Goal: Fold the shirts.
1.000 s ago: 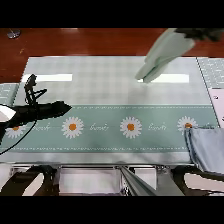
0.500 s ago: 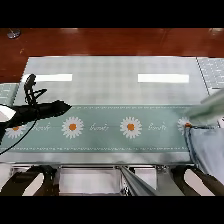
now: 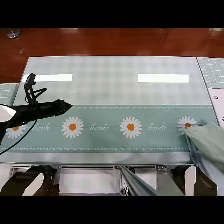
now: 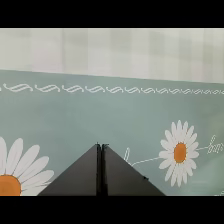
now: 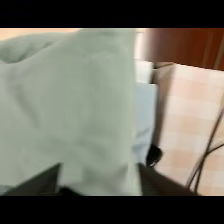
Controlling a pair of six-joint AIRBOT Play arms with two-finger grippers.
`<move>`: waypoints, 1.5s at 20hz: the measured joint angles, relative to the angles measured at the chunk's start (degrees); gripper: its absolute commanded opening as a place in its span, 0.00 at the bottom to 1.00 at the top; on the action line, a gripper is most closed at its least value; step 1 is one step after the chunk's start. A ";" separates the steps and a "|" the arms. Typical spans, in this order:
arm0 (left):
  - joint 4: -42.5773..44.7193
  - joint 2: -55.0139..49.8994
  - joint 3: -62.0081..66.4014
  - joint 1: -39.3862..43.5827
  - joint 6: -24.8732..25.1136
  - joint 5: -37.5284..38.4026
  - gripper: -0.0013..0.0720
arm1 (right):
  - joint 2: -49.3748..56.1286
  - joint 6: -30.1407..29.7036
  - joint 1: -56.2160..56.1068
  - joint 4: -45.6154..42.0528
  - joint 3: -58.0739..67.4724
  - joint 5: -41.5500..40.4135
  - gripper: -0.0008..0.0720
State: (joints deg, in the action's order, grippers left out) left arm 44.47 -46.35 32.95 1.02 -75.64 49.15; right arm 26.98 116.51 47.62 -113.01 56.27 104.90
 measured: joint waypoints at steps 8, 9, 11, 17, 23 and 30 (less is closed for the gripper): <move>1.75 -5.53 13.49 0.22 1.95 -1.90 0.04 | 11.74 -10.64 1.75 21.57 7.39 -11.80 0.06; 1.99 -7.50 18.21 0.22 2.08 -0.72 0.04 | 14.64 -12.26 -0.39 29.33 10.32 -14.88 0.06; 2.19 -12.11 28.94 0.85 2.08 1.60 0.04 | 20.46 -16.83 -8.52 44.61 16.35 -23.41 0.06; 8.70 -21.81 42.29 6.62 -1.57 8.81 0.04 | 36.57 -16.61 -45.97 36.94 20.48 -34.95 0.06; 17.92 -23.71 31.67 4.15 -6.54 8.87 0.05 | 52.48 -6.86 -59.95 23.30 17.86 -33.57 0.06; 19.93 -23.98 28.85 -0.66 -7.37 12.85 0.05 | 55.60 -4.57 -62.05 20.65 17.51 -34.03 0.06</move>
State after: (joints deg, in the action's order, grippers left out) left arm 64.40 -70.32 61.80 0.36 -83.00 62.00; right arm 82.59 111.94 -14.44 -92.36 73.78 70.87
